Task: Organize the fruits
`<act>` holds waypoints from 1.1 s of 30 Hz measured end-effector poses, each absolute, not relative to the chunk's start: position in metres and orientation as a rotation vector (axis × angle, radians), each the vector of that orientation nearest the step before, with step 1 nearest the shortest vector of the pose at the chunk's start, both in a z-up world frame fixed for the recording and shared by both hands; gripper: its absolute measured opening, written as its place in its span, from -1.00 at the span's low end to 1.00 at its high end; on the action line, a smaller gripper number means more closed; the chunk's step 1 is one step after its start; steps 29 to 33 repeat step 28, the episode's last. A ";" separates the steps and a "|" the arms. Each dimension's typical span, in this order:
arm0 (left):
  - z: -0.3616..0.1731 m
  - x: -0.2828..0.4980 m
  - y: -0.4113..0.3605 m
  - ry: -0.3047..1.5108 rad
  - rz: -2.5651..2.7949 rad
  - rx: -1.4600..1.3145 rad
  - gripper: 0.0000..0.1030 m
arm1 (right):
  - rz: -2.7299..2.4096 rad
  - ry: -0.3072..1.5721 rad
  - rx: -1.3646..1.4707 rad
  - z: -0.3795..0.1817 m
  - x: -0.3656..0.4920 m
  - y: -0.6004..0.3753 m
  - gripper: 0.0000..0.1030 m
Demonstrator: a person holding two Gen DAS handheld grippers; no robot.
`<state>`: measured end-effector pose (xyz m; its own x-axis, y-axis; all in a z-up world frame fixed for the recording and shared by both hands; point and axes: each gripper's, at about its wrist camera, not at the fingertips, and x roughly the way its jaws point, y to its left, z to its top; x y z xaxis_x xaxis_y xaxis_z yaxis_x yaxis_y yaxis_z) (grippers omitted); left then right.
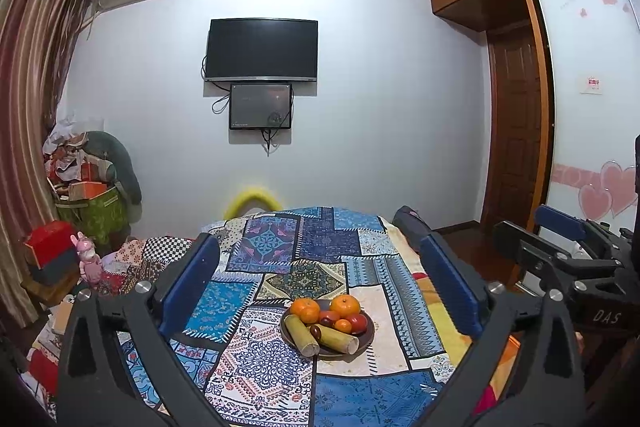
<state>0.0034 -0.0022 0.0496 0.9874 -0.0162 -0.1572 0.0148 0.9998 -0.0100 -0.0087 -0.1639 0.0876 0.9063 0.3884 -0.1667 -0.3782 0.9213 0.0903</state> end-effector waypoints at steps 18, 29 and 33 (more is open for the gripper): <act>0.049 0.010 0.001 0.185 -0.030 -0.024 1.00 | 0.380 0.191 0.042 0.092 -0.008 -0.163 1.00; 0.045 0.013 0.002 0.195 -0.032 -0.031 1.00 | 0.376 0.197 0.037 0.092 -0.007 -0.162 1.00; 0.045 0.013 0.002 0.195 -0.032 -0.031 1.00 | 0.376 0.197 0.037 0.092 -0.007 -0.162 1.00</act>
